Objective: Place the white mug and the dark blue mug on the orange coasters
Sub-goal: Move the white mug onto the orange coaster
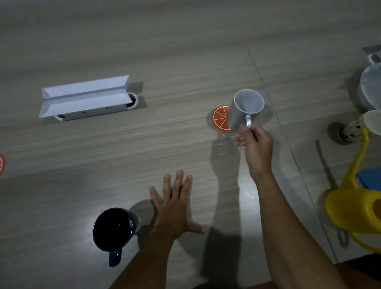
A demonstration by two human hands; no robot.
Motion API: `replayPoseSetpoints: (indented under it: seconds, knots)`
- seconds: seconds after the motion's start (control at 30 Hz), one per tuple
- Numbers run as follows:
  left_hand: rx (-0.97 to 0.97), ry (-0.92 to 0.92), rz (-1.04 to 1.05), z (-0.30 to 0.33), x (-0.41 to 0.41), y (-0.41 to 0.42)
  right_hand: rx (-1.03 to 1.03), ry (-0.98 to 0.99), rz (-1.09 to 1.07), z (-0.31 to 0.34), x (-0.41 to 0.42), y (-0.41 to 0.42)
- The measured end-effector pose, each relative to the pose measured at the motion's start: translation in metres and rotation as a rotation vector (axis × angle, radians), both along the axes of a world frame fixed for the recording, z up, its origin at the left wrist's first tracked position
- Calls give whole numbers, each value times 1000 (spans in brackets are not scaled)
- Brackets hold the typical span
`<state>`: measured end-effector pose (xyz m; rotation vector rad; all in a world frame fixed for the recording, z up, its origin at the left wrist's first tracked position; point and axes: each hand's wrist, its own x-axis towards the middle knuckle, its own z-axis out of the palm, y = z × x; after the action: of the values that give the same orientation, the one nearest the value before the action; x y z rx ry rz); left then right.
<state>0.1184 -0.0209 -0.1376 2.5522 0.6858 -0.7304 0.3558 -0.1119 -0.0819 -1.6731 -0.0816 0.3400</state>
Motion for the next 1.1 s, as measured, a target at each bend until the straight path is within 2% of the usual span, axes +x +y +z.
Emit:
replayPoseSetpoints:
  seconds: [0.27, 1.1]
  knots:
    - [-3, 25, -2, 0, 0, 0, 3, -2, 23, -11, 25, 16]
    - [-8, 13, 6, 0, -1, 1, -18, 71, 40, -42, 27, 23]
